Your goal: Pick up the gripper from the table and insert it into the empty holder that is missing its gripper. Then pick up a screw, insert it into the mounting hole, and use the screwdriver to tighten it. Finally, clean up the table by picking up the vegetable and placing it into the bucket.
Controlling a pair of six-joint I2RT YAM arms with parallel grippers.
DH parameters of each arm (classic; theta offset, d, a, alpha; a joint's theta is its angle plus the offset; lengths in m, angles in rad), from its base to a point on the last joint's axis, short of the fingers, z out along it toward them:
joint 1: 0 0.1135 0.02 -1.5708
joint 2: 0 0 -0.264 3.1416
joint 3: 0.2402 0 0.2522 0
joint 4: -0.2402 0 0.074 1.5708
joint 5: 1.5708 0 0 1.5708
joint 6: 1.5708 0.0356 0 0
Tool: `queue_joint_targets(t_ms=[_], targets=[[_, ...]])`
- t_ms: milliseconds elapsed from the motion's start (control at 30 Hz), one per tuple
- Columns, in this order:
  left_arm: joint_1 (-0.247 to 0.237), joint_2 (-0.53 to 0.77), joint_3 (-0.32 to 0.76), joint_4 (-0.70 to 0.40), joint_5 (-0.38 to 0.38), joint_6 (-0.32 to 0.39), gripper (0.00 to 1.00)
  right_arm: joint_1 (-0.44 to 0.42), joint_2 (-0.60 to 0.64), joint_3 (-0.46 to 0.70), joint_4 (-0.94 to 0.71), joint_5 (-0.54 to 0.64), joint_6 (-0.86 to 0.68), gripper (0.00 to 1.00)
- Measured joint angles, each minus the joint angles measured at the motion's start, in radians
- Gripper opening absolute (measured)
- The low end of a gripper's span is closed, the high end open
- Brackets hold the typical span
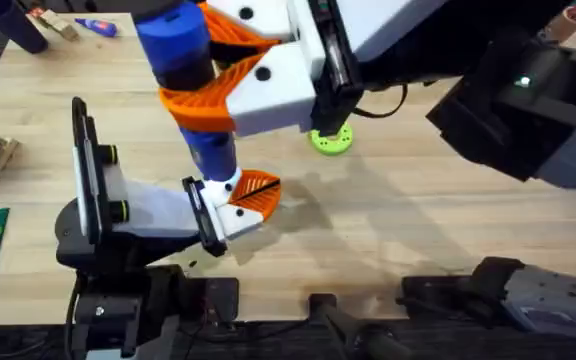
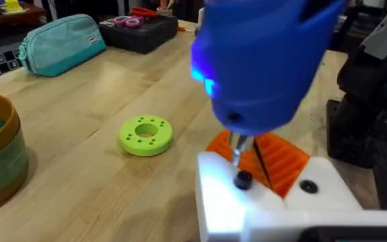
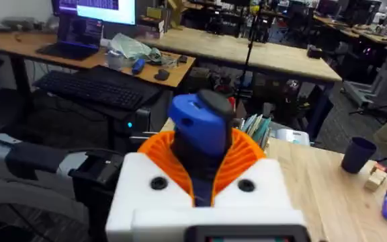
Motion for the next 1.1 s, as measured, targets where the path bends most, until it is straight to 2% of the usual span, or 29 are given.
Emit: queue_joint_targets(t_ms=[1100], targets=[[0.0,0.0,0.0,0.0,0.0,0.0,0.008,0.001,0.001,0.0,-0.05,0.0,0.003,0.097]])
